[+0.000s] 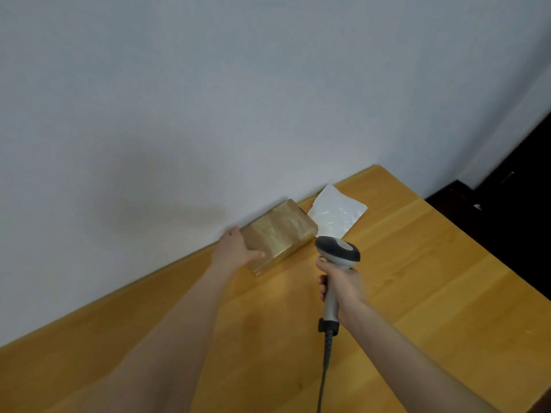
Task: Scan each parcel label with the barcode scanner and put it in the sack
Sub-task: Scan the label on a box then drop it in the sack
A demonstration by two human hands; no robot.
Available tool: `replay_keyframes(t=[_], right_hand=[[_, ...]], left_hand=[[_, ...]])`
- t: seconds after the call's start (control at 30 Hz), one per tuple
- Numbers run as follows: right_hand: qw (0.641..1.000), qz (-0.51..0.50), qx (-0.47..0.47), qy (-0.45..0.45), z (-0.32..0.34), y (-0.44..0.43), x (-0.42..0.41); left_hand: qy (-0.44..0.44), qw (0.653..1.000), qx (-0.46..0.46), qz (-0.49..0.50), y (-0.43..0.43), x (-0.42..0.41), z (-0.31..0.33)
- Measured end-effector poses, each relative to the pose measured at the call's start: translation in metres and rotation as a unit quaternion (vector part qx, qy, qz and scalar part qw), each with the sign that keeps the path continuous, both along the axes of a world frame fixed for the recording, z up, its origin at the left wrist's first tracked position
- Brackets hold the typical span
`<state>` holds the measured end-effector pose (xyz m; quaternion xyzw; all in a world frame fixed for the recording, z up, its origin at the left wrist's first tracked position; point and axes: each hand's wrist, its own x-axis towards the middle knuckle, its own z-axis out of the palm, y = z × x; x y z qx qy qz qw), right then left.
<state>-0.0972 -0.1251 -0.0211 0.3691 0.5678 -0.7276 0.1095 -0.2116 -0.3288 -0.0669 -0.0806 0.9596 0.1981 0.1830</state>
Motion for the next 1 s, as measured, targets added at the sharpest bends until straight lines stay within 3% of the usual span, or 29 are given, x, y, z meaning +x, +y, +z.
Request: replay_keyframes(t=[0.23,0.43,0.63,0.77,0.9,1.0], right_hand=[[1.000,0.015,-0.005,-0.005,-0.033,-0.008,-0.037],[1.000,0.008,-0.005,-0.014,-0.040,-0.006,-0.037],[1.000,0.006,-0.015,0.018,-0.028,0.001,-0.027],[0.999,0.016,-0.038,0.032,-0.025,0.010,-0.015],[1.000,0.019,0.005,-0.010,-0.043,0.029,0.001],[0.997,0.061,-0.042,-0.035,-0.053,0.037,0.013]], left_hand=[[-0.078,0.997,0.002,-0.005,-0.006,-0.039,-0.048],[-0.133,0.991,-0.005,0.004,0.006,-0.033,-0.052],[-0.072,0.996,-0.046,0.023,0.027,0.000,-0.038],[-0.097,0.992,0.068,0.053,0.045,0.039,-0.046],[-0.087,0.983,0.134,0.085,0.062,0.055,-0.051],[-0.101,0.967,0.192,0.137,0.077,0.064,-0.053]])
